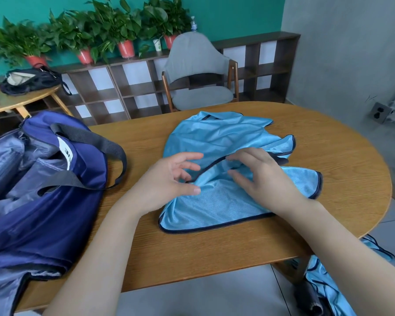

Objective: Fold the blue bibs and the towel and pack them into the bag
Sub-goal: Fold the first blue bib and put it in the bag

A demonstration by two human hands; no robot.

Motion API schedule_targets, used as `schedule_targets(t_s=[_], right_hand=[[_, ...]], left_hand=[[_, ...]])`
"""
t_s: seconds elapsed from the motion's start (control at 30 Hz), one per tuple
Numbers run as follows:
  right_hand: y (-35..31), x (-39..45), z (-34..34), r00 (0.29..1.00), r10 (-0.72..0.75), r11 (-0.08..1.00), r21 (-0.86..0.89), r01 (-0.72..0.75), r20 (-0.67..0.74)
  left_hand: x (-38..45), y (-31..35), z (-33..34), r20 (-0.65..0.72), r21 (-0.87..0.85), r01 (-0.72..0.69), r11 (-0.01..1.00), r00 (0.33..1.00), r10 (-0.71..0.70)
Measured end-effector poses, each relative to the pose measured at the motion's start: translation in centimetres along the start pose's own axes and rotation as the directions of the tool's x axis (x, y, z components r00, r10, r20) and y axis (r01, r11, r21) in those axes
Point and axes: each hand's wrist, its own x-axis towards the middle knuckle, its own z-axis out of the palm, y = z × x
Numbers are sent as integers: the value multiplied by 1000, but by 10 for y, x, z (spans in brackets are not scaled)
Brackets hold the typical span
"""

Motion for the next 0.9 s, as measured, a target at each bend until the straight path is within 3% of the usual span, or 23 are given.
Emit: schedule_targets(t_s=[0.1, 0.23, 0.33, 0.47, 0.6, 0.67, 0.8, 0.9], right_hand=[[-4, 2, 5, 995, -46, 994, -95, 54, 86], [-4, 3, 14, 985, -41, 985, -158, 68, 167], [1, 3, 14, 991, -65, 984, -158, 82, 116], [2, 3, 7, 997, -67, 986, -149, 73, 47], [7, -1, -5, 998, -64, 987, -148, 62, -9], [12, -5, -13, 999, -34, 988, -149, 33, -6], [25, -21, -41, 999, -30, 994, -100, 33, 31], [30, -37, -63, 1000, 2, 998, -55, -2, -1]], left_hand=[[-12, -1, 4, 98, 103, -19, 994, 995, 9], [-23, -7, 8, 94, 144, -6, 989, 996, -8], [-26, -15, 12, -43, 94, 0, 996, 999, 4], [-27, -16, 16, -240, 185, -56, 981, 966, 100], [-28, -15, 7, -465, 216, -172, 961, 847, 256], [-30, -19, 2, -508, 253, -200, 947, 806, 305], [-38, -27, 3, -494, 307, -193, 932, 804, 329], [-46, -40, 4, -325, 438, -323, 839, 813, 483]])
